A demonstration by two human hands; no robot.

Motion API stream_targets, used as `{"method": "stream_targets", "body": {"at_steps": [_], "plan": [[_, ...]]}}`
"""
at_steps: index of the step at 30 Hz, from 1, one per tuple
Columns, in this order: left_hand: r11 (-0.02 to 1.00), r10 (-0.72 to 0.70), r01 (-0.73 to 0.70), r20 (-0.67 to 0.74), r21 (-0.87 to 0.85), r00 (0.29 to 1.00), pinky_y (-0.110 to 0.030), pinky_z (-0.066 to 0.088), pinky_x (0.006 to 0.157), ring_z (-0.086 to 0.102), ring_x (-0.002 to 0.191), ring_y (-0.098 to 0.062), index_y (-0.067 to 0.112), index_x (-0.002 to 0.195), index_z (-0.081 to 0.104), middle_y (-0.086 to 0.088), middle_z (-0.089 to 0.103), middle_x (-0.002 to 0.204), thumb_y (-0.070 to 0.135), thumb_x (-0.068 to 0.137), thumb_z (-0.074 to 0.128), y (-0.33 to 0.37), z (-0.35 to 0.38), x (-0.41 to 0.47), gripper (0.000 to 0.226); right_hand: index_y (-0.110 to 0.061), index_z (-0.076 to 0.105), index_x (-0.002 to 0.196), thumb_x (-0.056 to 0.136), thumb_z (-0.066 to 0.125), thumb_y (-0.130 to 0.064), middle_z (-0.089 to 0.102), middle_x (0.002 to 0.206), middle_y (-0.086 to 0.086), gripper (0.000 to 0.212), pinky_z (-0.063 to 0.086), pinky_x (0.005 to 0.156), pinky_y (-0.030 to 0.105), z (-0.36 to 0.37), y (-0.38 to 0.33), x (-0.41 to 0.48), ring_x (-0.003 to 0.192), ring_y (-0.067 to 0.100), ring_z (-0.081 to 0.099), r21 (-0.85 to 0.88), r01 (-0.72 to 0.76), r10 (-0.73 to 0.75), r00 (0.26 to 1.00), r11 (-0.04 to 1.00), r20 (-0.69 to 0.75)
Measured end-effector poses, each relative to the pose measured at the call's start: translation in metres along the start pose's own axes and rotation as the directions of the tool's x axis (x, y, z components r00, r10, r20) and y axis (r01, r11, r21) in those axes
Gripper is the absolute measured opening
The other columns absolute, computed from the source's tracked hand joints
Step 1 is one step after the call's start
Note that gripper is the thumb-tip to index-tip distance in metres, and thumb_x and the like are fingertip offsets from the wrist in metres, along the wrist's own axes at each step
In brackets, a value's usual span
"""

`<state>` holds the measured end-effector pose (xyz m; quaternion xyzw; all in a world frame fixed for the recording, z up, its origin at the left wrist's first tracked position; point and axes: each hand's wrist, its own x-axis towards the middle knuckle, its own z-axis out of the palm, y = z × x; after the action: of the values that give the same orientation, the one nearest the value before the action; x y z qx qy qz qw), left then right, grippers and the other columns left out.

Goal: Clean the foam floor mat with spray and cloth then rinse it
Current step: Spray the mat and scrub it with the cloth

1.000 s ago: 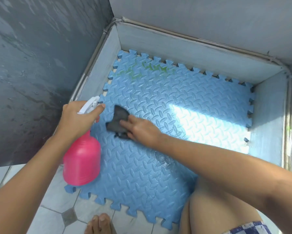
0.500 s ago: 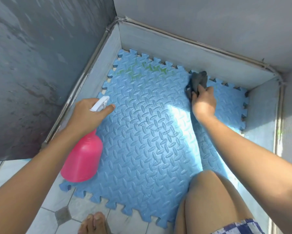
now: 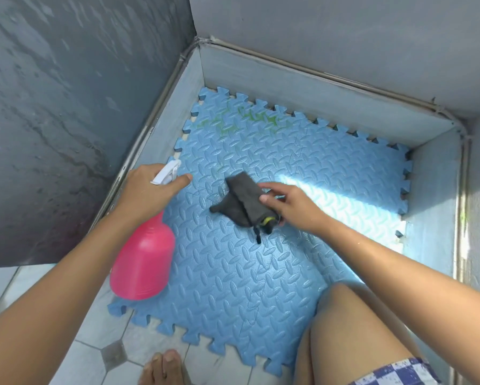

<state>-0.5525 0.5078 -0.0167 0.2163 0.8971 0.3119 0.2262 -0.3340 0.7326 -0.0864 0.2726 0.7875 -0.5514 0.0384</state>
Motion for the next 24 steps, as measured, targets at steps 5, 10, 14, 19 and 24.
{"method": "stream_targets", "body": {"at_steps": [5, 10, 14, 19, 24], "plan": [[1.0, 0.013, -0.014, -0.017, -0.023, 1.0, -0.032, 0.037, 0.06, 0.045, 0.058, -0.02, -0.006, 0.074, 0.064, -0.029, 0.063, 0.074, 0.059, 0.074, 0.076, -0.005, 0.008, 0.002, 0.066, -0.025, 0.064, 0.129, 0.096, 0.062, -0.038, 0.061, 0.112, 0.0, 0.036, 0.05, 0.091, 0.035, -0.053, 0.019, 0.001, 0.098, 0.017, 0.061, -0.426, -0.062, -0.144, 0.889, 0.902, -0.434], [0.999, 0.037, -0.037, 0.007, -0.016, 0.999, -0.032, 0.031, 0.056, 0.037, 0.054, -0.019, 0.002, 0.064, 0.051, -0.008, 0.043, 0.055, 0.049, 0.08, 0.083, 0.006, 0.016, 0.003, 0.059, -0.023, 0.051, 0.146, 0.093, 0.063, -0.05, 0.049, 0.125, 0.0, 0.06, 0.045, 0.095, 0.032, -0.004, 0.011, 0.005, 0.111, 0.02, 0.045, -0.7, 0.229, -0.319, 0.948, 0.676, 0.002], [0.999, -0.012, 0.011, -0.022, -0.04, 1.0, -0.025, 0.041, 0.046, 0.047, 0.04, -0.009, -0.001, 0.068, 0.069, -0.009, 0.063, 0.052, 0.058, 0.083, 0.074, 0.026, 0.013, 0.018, 0.061, -0.022, 0.06, 0.138, 0.096, 0.062, -0.039, 0.052, 0.113, 0.003, 0.045, 0.052, 0.082, 0.043, 0.0, 0.016, 0.027, 0.101, 0.025, 0.048, -0.732, 0.134, -0.342, 0.929, 0.668, -0.143], [0.995, -0.011, -0.002, -0.124, -0.103, 0.992, -0.027, 0.048, 0.049, 0.057, 0.042, -0.018, -0.003, 0.068, 0.067, -0.022, 0.068, 0.062, 0.065, 0.08, 0.072, 0.054, 0.017, 0.047, 0.069, -0.02, 0.051, 0.145, 0.101, 0.054, -0.037, 0.047, 0.129, 0.013, 0.048, 0.049, 0.088, 0.042, -0.052, 0.028, 0.061, 0.117, 0.034, 0.049, -0.526, -0.272, -0.061, 0.845, 0.806, -0.531], [0.998, -0.012, 0.01, -0.036, -0.06, 0.999, -0.029, 0.043, 0.051, 0.054, 0.045, -0.015, 0.002, 0.068, 0.067, -0.009, 0.068, 0.057, 0.074, 0.078, 0.068, 0.053, 0.026, 0.057, 0.072, -0.011, 0.049, 0.145, 0.103, 0.047, -0.036, 0.044, 0.139, 0.019, 0.049, 0.047, 0.093, 0.042, -0.078, 0.033, 0.104, 0.122, 0.04, 0.049, -0.433, -0.468, 0.027, 0.703, 0.771, -0.71]]}}
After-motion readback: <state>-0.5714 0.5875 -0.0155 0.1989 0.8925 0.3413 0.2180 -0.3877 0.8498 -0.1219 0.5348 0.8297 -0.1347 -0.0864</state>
